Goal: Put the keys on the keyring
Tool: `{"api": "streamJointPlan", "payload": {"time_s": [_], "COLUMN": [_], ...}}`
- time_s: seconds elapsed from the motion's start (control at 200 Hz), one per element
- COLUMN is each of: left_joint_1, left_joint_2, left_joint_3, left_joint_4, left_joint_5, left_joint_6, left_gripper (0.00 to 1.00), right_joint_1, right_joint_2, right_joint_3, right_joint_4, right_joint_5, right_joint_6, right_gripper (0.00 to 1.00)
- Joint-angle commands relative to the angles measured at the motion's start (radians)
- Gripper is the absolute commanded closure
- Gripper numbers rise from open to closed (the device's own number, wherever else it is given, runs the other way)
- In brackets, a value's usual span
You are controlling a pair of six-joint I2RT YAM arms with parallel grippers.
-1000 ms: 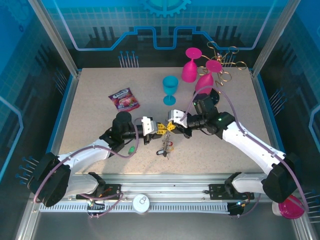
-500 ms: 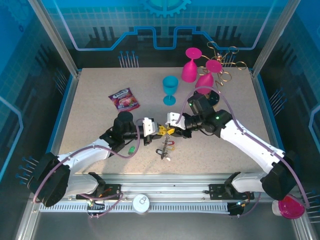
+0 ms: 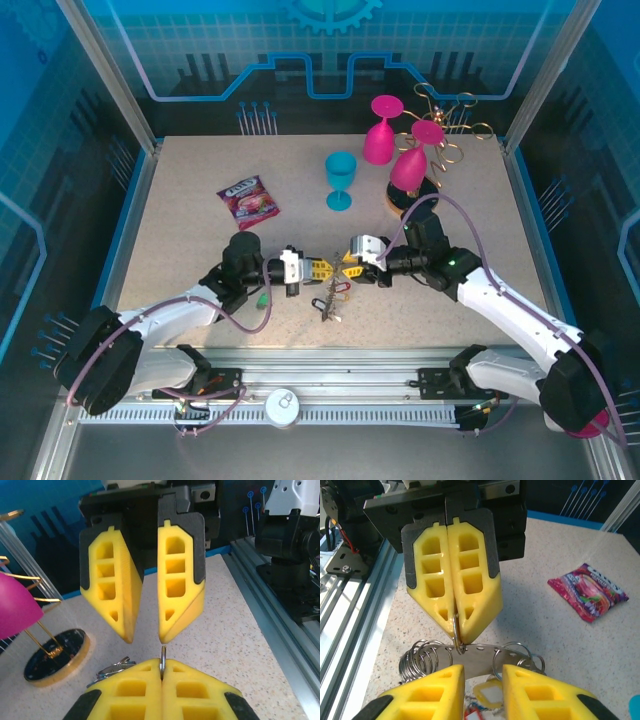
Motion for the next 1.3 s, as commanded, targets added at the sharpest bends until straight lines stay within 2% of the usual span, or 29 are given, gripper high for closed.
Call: {"api": "streamJointPlan", "payload": {"time_s": [0.0,0.15,0.455,0.73,1.081,1.186,1.291], "left_joint_1": [-0.009,-0.025,-0.094,-0.129,-0.135,-0.136,-0.134], "left_joint_2": [-0.014,-0.030,-0.095,-0.106,-0.115,-0.131,-0.141], "left_joint_3": [-0.017,-0.031,-0.060,-0.064,-0.060,-0.044,0.005], "left_joint_4": [0.109,0.106,0.042,0.015,0.006,-0.005,-0.090], "left_joint_5": [0.034,-0.022,-0.180,-0.274,-0.340,-0.400,-0.491], "left_joint_6": [0.073,0.144,0.388,0.488,0.492,0.410,0.286], "left_gripper": [1.00,1.00,1.00,1.00,1.00,1.00,1.00], "right_joint_1": [0.016,0.030,0.057,0.069,0.055,0.017,-0.014], "right_joint_2": [0.006,0.012,0.001,-0.009,-0.055,-0.098,-0.140], "right_joint_3": [-0.024,-0.033,-0.087,-0.108,-0.147,-0.182,-0.199], "right_joint_4": [0.049,0.073,0.144,0.186,0.237,0.306,0.322], "right_joint_5": [-0.035,-0.025,0.050,0.068,0.152,0.198,0.263], "right_joint_6": [-0.036,-0.057,-0.133,-0.160,-0.128,-0.014,0.111], "right_gripper": [0.74,0.74,0.77,0.77,0.74,0.71,0.70]}}
